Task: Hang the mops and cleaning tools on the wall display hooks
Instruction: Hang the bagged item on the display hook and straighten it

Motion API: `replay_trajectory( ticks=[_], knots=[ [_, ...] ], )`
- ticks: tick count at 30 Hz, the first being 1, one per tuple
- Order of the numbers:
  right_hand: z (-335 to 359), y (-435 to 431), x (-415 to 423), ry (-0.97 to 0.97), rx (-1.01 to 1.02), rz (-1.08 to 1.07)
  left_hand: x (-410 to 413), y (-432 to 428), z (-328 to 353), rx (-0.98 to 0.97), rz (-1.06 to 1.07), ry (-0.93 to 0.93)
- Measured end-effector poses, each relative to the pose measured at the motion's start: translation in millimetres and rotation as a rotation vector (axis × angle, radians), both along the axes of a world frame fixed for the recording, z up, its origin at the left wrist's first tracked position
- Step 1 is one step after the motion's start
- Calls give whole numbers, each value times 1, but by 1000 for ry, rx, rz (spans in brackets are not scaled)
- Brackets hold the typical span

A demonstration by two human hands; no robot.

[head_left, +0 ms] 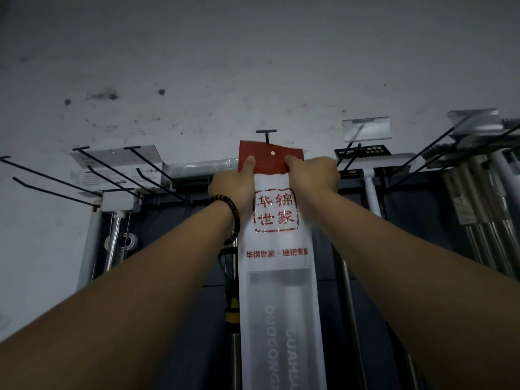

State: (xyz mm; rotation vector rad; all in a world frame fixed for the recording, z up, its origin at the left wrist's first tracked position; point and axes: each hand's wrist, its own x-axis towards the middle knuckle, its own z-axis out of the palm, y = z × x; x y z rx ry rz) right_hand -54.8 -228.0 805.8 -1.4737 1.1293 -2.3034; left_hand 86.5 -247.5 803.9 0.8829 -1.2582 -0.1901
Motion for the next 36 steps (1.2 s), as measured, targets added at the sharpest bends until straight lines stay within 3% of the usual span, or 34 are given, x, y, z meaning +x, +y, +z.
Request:
replay_trajectory(
  ticks=[7,11,30,36],
  knots=[
    [2,1,1,8,-95,1,-9,6,-3,-167,66,15],
    [6,2,2,16,-102,16,-9,6,2,-168,112,46],
    [-4,-31,1,36,22,-18,0,-16,-3,48,22,-39],
    [-38,-38,-11,204,28,-104,12,-28,-32,133,-63,-114]
  ],
)
